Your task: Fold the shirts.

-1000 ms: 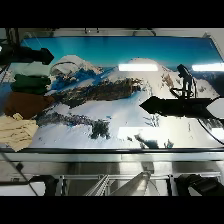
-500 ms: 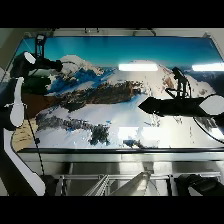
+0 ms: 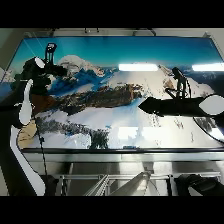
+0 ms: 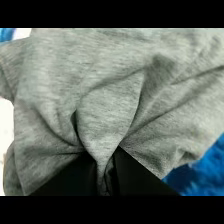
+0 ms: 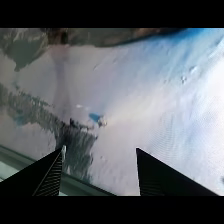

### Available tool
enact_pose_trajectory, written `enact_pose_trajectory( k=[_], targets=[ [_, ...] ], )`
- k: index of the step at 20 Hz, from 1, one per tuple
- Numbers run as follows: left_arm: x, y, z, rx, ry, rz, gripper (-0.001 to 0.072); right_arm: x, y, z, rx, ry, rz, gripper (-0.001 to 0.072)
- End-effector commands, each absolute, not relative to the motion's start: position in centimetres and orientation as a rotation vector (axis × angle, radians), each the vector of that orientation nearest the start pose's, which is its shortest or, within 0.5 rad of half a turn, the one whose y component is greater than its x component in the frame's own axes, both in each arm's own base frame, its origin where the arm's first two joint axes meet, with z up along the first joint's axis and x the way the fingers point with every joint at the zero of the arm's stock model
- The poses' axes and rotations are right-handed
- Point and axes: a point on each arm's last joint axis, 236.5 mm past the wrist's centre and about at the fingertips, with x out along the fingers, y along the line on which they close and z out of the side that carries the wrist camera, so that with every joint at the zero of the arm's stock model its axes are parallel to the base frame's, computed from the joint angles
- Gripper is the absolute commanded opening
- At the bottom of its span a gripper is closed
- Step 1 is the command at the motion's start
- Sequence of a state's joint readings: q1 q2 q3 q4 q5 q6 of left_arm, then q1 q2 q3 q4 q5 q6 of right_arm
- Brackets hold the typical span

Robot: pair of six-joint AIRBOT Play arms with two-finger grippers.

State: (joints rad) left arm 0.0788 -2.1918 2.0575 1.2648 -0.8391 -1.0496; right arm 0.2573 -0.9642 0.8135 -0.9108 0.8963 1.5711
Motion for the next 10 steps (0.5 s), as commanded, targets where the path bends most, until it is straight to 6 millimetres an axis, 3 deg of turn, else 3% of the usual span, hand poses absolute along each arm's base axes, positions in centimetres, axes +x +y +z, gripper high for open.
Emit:
enact_pose_trajectory(
  k=[1,3,4,5,6,7,8,9,10],
  targets=[
    [62.7,-1.3,-4.2,0.136,0.964,-0.334,0.0020,31.1,19.9,5.3,0.512,1.092,0.478,0.0500],
    [59.5,-3.4,1.9,0.093,0.979,-0.417,0.0020,31.1,19.9,5.3,0.511,1.092,0.478,0.0496],
    [57.0,-6.6,5.8,0.005,0.973,-0.539,0.0020,31.1,19.9,5.3,0.509,1.091,0.479,0.0370],
    [54.1,-10.2,9.8,-0.083,0.957,-0.699,0.0020,31.1,19.9,5.3,0.492,1.086,0.488,0.0166],
    [50.2,-14.3,14.2,-0.179,0.926,-0.897,0.0020,31.1,19.9,5.3,0.472,1.080,0.498,0.0106],
    [46.5,-17.6,17.7,-0.260,0.907,-1.065,0.0020,31.2,19.7,5.1,0.451,1.077,0.498,0.0104],
    [42.6,-20.2,19.9,-0.314,0.918,-1.211,0.0020,31.3,19.3,4.9,0.427,1.076,0.489,0.0103],
    [39.4,-22.0,20.5,-0.338,0.964,-1.300,0.0020,31.3,18.9,4.6,0.401,1.077,0.481,0.0100],
    [36.8,-23.7,19.8,-0.359,1.033,-1.336,0.0020,31.1,18.6,4.3,0.377,1.086,0.475,0.0036]
  ],
)
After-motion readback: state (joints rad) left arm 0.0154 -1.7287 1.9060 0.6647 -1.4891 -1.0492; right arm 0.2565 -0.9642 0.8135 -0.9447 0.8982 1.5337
